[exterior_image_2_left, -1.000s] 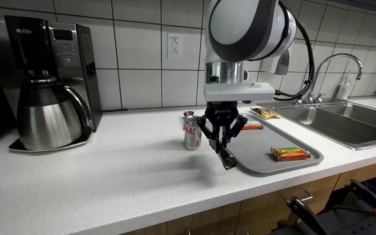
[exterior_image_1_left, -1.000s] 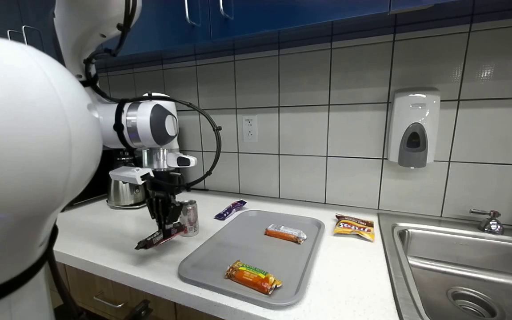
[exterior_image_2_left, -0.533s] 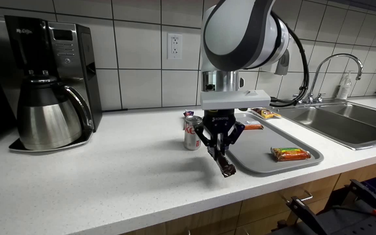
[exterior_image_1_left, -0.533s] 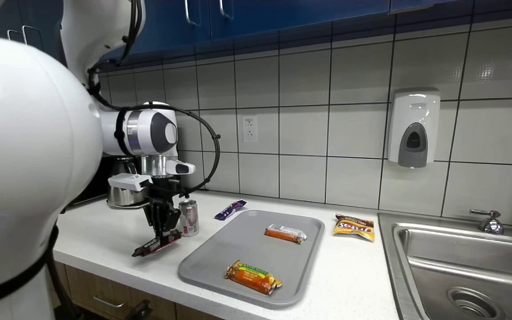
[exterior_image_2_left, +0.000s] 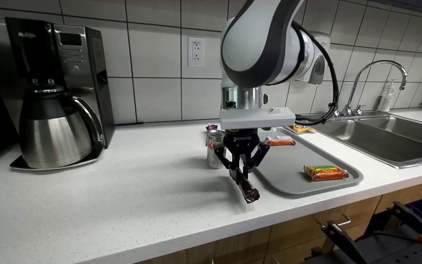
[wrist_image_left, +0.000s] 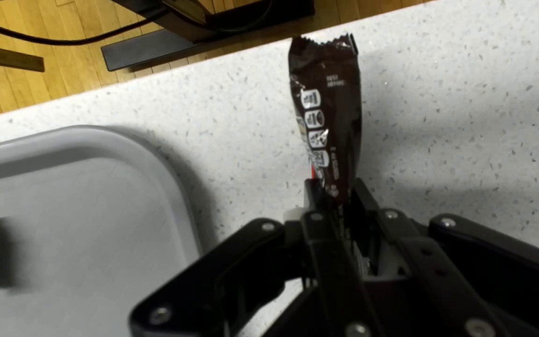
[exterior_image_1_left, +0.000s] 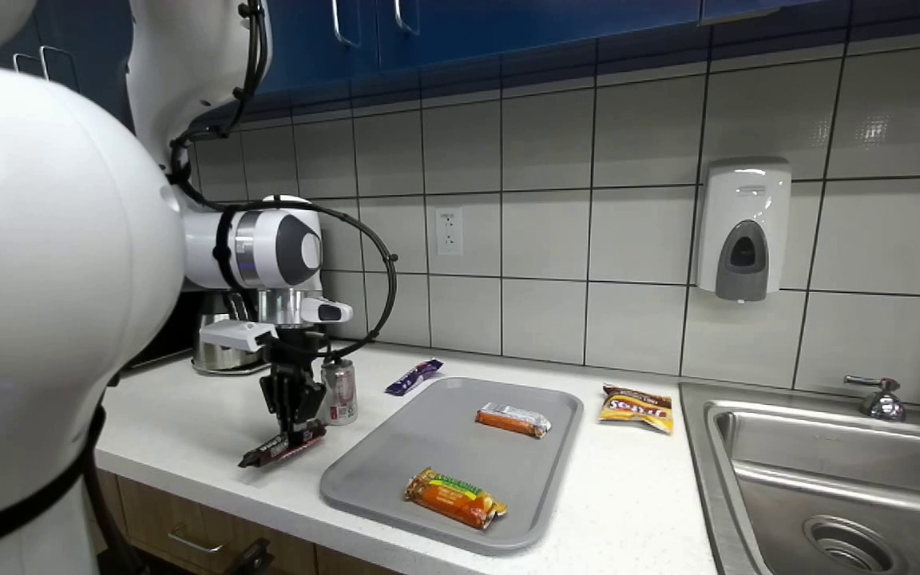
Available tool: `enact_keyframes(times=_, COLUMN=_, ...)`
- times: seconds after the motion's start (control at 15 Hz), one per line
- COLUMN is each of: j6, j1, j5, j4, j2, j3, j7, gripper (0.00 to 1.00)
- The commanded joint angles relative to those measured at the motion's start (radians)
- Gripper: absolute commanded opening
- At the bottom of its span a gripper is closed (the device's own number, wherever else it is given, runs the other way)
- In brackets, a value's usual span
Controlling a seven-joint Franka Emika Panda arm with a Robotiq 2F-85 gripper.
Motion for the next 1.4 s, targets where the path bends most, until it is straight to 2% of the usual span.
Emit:
enact_keyframes(times=0.0, j6=-0.01, j1=0.018, j5=0.004, j4=0.03, j2=0.023, j3=-0.012, j7=0.005, gripper=0.04)
enact_keyframes(times=0.07, j6=-0.01, j1=0.019, j5=0.006, j4=0.032, j2=0.027, j3=-0.012, j7=0.002, gripper=0.04)
enact_keyframes(times=0.13, j6=-0.012, j1=0.021, j5=0.006, j4=0.035, j2=0.03, j3=-0.013, j7=0.004, gripper=0.42)
enact_keyframes(times=0.2, j6=-0.013, j1=0.021, j5=0.008, j4=0.037, j2=0.031, j3=-0.012, j7=0.001, gripper=0.44)
enact_keyframes(times=0.73, j6=-0.014, j1=0.018, j5=0.016, j4=0.028, j2=-0.001, j3=-0.015, j7=0.002, gripper=0.99)
enact_keyframes(times=1.33, j6=-0.013, j1=-0.001, j5=0.025, j4=-0.032, j2=-0.119, j3=-0.028, j7=0.008, gripper=1.0)
